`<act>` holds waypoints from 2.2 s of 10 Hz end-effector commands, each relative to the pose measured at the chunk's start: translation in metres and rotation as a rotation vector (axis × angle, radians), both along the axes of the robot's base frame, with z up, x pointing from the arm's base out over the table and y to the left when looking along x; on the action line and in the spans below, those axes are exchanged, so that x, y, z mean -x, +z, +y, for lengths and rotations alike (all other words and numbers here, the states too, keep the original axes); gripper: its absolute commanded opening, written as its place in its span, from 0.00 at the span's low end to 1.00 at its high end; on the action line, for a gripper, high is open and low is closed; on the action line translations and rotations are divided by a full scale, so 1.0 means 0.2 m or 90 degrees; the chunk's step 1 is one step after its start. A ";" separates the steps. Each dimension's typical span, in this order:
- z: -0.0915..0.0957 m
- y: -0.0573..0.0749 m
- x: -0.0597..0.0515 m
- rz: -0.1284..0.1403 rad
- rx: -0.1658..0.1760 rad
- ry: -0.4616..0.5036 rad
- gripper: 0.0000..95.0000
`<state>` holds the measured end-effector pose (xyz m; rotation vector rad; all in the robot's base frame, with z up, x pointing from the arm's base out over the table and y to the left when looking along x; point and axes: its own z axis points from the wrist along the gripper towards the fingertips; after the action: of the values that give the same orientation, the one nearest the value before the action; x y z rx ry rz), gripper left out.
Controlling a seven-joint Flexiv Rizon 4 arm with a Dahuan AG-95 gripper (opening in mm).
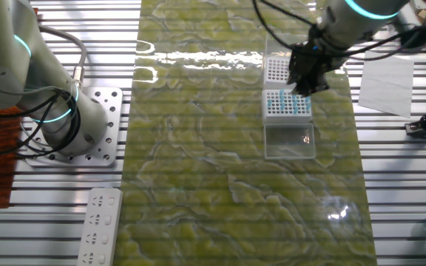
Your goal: Transfer all medium pipette tips from one holder to another
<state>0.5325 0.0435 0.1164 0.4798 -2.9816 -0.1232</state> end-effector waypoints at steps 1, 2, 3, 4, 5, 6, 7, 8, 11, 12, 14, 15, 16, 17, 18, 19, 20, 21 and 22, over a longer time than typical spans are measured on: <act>0.00 -0.03 0.06 -0.004 0.005 -0.002 0.20; 0.00 -0.04 0.08 -0.007 0.005 -0.003 0.20; -0.01 -0.08 0.11 -0.015 0.006 -0.002 0.20; -0.02 -0.09 0.12 -0.019 0.006 0.002 0.20; -0.04 -0.10 0.13 -0.022 0.005 0.006 0.20; -0.05 -0.11 0.14 -0.024 0.005 0.008 0.20; -0.06 -0.12 0.14 -0.026 0.004 0.007 0.20; -0.06 -0.14 0.15 -0.029 0.004 0.007 0.20; -0.06 -0.17 0.17 -0.035 0.003 0.002 0.20; -0.06 -0.17 0.18 -0.035 0.003 0.001 0.20; -0.06 -0.19 0.18 -0.040 0.003 0.005 0.20; -0.06 -0.20 0.18 -0.043 0.003 0.007 0.20; -0.06 -0.22 0.18 -0.047 0.002 0.009 0.00; -0.06 -0.22 0.18 -0.047 0.003 0.006 0.00; -0.06 -0.22 0.18 -0.044 0.004 0.006 0.00; -0.06 -0.21 0.18 -0.039 0.006 0.005 0.00; -0.05 -0.19 0.18 -0.035 0.007 0.004 0.00; -0.05 -0.14 0.18 -0.028 0.009 0.005 0.00; -0.03 -0.06 0.16 -0.021 0.009 0.005 0.00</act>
<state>0.5023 0.0373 0.1074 0.4959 -3.0080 -0.0922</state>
